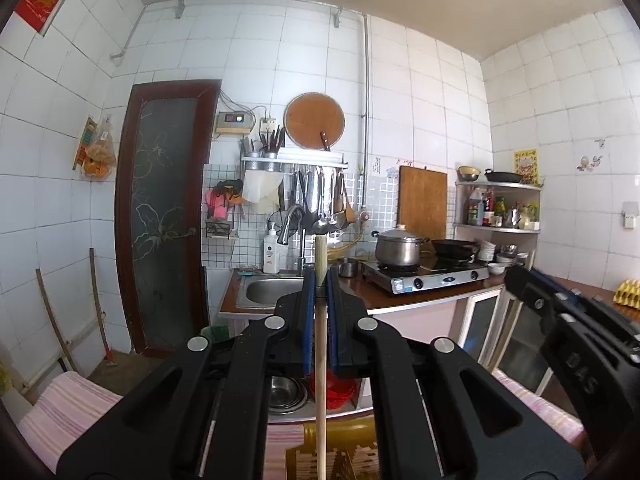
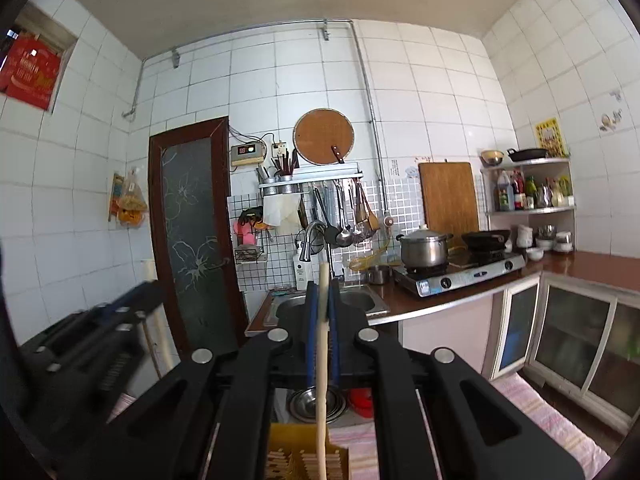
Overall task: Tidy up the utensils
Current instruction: 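Lift both held chopsticks and carry them above the yellow utensil holder, then open both tools to drop the chopsticks into the yellow holder, then move both tools back down toward the remaining chopsticks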
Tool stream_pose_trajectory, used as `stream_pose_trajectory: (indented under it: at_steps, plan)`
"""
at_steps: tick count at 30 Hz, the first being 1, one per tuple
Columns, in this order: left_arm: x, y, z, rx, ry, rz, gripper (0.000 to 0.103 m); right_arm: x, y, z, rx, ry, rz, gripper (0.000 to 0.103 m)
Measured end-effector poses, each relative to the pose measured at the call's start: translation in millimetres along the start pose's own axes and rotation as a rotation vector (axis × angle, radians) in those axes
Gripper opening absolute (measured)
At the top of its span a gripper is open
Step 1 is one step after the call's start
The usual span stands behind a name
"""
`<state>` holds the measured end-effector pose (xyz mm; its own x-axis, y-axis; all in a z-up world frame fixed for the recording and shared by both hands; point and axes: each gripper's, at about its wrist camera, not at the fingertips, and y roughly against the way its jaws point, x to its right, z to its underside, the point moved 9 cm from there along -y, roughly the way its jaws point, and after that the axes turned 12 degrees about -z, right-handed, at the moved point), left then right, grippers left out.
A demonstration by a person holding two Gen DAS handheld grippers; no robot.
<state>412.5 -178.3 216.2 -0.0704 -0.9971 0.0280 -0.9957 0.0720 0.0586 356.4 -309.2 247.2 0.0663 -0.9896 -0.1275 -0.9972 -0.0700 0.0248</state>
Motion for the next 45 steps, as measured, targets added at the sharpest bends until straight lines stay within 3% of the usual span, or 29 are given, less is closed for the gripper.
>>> stream_pose_trajectory:
  at_steps: [5, 10, 14, 17, 18, 19, 20, 22, 23, 25, 27, 33, 39, 45]
  plan:
    - [0, -47, 49, -0.081, 0.006, -0.017, 0.004, 4, -33, 35, -0.04, 0.015, -0.011, 0.005]
    - [-7, -67, 92, -0.151, -0.014, -0.041, 0.005, 14, -53, 79, -0.128, -0.015, -0.01, 0.006]
    - [-20, -66, 104, -0.196, -0.002, -0.058, 0.005, 19, -51, 98, -0.188, -0.043, -0.015, 0.006]
    - [-34, -48, 94, -0.202, 0.011, -0.09, 0.008, 23, -38, 93, -0.211, -0.045, 0.006, 0.011]
    - [-40, -40, 91, -0.203, 0.012, -0.107, 0.013, 25, -33, 90, -0.215, -0.041, 0.015, 0.032]
    - [-47, -29, 85, -0.203, 0.012, -0.122, 0.024, 26, -23, 85, -0.211, -0.039, 0.021, 0.063]
    - [-54, -19, 81, -0.2, 0.01, -0.132, 0.032, 27, -17, 81, -0.203, -0.034, 0.025, 0.067]
    - [-73, 10, 66, -0.17, 0.004, -0.171, 0.063, 27, 0, 71, -0.197, -0.016, 0.036, 0.067]
    - [-79, 19, 61, -0.157, 0.002, -0.185, 0.069, 28, 11, 67, -0.197, -0.017, 0.038, 0.067]
    - [-95, 49, 45, -0.129, -0.004, -0.205, 0.091, 29, 29, 62, -0.205, -0.028, 0.026, 0.067]
    - [-106, 72, 36, -0.126, 0.0, -0.207, 0.098, 29, 50, 60, -0.221, -0.038, 0.02, 0.07]
    - [-127, 140, 46, -0.159, -0.018, -0.218, 0.098, 17, 111, 71, -0.241, -0.035, 0.0, 0.08]
    - [-134, 182, 97, -0.214, -0.069, -0.218, 0.098, 7, 152, 103, -0.295, -0.035, -0.004, 0.081]
    - [-156, 192, 150, -0.319, -0.048, -0.223, 0.098, 0, 170, 147, -0.362, -0.055, 0.004, 0.081]
